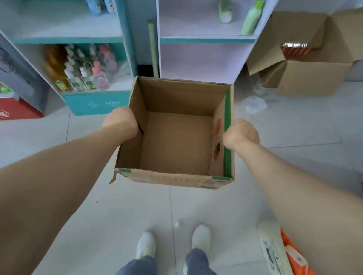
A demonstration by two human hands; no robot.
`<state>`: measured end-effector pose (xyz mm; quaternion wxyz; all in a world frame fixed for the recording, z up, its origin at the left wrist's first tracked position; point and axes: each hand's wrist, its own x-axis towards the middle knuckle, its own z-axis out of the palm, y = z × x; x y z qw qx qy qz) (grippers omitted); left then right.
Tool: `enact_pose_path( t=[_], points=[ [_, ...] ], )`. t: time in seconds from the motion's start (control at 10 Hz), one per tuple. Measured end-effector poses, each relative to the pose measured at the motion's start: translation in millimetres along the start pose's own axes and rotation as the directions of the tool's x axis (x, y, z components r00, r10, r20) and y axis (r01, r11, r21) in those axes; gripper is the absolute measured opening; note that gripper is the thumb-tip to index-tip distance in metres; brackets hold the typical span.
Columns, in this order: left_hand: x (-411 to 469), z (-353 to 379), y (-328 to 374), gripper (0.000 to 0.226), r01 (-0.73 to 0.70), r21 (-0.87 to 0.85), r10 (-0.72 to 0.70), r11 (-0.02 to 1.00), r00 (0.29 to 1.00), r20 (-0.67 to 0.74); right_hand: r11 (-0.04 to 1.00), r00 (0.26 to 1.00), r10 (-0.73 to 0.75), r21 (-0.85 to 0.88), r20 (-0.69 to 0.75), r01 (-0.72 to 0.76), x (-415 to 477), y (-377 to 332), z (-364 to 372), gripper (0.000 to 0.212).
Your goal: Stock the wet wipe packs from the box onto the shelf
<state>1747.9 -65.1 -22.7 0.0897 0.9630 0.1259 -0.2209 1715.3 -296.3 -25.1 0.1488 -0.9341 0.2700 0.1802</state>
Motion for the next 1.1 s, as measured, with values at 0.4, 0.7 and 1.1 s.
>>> enact_pose_path(
  t=[0.4,0.7,1.1],
  points=[
    [245.2,178.4,28.8,0.029,0.109,-0.009,-0.108,0.994,0.991,0.081,0.998,0.992,-0.059,-0.022,0.113,0.061,260.3,-36.6,191.7,0.026],
    [353.3,285.1,46.9,0.029,0.131,-0.091,-0.127,0.987,0.991,0.048,0.999,0.99,0.008,0.03,0.138,-0.012,371.3,-25.5,293.5,0.028],
    [326.8,286.4,54.7,0.046,0.098,-0.348,-0.029,0.932,0.98,0.199,0.94,0.952,-0.15,0.336,0.266,0.055,350.4,-6.9,297.8,0.05]
  ],
)
